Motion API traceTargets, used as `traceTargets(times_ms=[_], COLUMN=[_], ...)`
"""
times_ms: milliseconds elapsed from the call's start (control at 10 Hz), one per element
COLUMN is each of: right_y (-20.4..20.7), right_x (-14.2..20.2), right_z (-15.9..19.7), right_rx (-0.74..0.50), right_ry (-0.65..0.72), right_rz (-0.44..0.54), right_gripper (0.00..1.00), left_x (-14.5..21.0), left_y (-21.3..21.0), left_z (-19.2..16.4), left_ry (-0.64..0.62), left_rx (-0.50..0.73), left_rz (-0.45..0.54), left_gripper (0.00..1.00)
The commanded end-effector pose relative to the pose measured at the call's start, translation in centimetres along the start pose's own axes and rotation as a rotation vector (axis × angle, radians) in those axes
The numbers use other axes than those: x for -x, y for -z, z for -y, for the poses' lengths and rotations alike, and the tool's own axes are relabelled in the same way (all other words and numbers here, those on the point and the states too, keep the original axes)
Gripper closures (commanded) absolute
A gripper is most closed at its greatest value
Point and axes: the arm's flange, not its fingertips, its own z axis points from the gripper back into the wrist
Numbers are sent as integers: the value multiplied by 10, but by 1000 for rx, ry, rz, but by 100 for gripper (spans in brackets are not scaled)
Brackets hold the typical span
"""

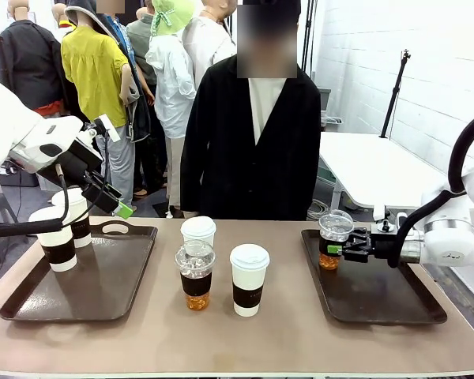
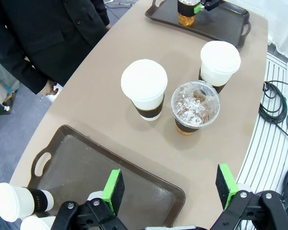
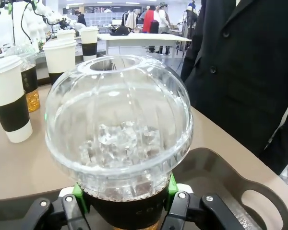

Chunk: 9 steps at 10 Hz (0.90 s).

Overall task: Distribute the coffee onto the tray.
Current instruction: Pick up one iced Americano and place it on the right Handle tray.

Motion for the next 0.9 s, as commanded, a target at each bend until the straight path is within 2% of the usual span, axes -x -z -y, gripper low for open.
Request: traceTargets(times_ms=[0, 800], right_y=[2, -29], right_x=[-2, 2], right_z=[1, -28], right_rx=[15, 60], right_ry=[47, 123], right_rz=[30, 32], right_gripper=[0, 0], left_x=[1, 1], left_y=[-1, -1], left_z=[-2, -2], left_ry=[6, 6], left_rx=[10, 10], left_rz=[4, 4], left_gripper=[0, 0])
